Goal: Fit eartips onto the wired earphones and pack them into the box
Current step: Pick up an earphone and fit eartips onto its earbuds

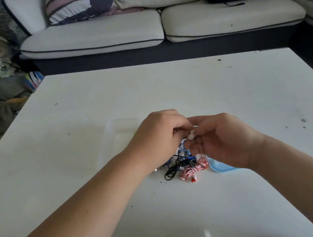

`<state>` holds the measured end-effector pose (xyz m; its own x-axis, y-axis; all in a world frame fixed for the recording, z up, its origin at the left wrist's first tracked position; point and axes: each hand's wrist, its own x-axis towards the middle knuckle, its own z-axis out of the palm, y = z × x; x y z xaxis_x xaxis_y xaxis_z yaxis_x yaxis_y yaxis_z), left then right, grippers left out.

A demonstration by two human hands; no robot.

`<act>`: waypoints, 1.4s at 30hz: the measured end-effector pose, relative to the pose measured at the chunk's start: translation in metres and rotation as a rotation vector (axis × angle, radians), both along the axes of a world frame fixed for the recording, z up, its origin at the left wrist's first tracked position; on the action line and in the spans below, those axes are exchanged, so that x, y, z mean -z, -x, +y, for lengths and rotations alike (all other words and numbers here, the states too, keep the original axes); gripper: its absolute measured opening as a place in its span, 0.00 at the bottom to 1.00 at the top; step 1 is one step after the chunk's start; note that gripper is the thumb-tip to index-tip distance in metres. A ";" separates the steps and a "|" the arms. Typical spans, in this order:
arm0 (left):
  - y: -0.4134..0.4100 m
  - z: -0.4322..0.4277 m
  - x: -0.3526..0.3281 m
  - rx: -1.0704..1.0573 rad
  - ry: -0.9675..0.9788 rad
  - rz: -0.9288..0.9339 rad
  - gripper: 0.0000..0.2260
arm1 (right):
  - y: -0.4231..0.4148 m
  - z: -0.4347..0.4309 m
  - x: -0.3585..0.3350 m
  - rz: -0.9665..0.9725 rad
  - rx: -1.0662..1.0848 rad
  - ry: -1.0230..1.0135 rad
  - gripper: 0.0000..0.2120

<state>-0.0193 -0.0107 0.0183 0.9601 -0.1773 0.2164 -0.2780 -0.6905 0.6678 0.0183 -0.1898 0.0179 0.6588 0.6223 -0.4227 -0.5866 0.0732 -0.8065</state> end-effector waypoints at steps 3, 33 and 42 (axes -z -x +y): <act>-0.001 0.003 -0.002 -0.087 0.131 0.065 0.09 | -0.001 -0.002 0.002 0.005 0.021 -0.033 0.16; 0.006 -0.008 -0.010 -0.311 0.633 0.303 0.02 | 0.006 -0.003 0.003 -0.173 0.223 0.001 0.06; 0.006 -0.010 -0.010 -0.260 0.569 0.333 0.05 | 0.007 -0.009 0.001 -0.241 0.264 0.052 0.14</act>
<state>-0.0254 -0.0208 0.0288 0.9872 0.1201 -0.1053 0.1305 -0.2254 0.9655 0.0118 -0.1993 0.0166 0.8785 0.3994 -0.2623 -0.3456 0.1520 -0.9260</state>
